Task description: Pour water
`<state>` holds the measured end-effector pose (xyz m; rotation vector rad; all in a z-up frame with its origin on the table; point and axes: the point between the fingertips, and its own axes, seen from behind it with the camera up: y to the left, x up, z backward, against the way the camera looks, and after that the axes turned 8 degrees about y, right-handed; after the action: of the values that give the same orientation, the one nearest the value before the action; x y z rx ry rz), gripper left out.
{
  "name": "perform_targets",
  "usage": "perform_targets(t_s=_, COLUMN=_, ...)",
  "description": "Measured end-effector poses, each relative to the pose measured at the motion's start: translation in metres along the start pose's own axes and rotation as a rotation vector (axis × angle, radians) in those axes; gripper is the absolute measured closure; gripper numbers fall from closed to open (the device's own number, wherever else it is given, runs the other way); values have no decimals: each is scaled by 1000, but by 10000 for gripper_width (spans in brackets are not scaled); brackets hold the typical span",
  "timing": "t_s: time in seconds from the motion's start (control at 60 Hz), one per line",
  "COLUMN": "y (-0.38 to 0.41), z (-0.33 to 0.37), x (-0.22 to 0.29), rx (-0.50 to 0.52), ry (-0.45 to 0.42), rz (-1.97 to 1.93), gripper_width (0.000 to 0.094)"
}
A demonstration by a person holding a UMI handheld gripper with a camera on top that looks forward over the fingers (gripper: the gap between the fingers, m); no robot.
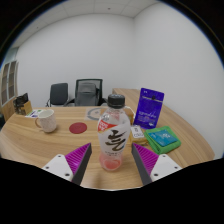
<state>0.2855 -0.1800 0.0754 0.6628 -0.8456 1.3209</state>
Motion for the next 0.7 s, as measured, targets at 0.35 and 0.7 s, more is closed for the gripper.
perform_targets(t_s=0.35, y=16, z=-43, x=13, rx=72, ry=-60, rz=31, gripper_width=589)
perform_targets(t_s=0.7, y=26, z=-32, x=82, rx=-50, ry=-105, rz=220, gripper_width=654)
